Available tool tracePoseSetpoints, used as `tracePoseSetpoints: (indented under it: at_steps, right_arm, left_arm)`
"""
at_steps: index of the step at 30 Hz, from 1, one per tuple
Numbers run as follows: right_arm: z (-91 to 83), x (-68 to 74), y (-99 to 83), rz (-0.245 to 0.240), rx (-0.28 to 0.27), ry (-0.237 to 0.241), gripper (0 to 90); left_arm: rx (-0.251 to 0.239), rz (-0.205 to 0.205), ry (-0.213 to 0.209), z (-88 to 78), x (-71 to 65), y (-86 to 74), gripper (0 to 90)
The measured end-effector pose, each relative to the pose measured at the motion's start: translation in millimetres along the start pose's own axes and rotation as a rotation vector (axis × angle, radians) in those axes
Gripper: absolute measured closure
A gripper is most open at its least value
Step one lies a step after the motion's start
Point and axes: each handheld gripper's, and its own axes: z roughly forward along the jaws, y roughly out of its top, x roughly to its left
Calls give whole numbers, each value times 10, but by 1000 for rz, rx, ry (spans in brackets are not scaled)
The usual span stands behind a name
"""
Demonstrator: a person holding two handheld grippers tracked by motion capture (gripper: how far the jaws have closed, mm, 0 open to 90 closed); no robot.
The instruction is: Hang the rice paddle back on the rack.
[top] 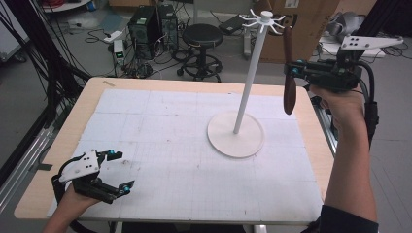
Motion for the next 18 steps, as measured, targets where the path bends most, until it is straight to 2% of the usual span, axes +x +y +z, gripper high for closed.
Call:
tracePoseSetpoints:
  at_steps: [18]
  right_arm:
    - [108, -17, 44, 2, 13, -25, 783]
  left_arm:
    - [1, 2, -2, -3, -4, 1, 19]
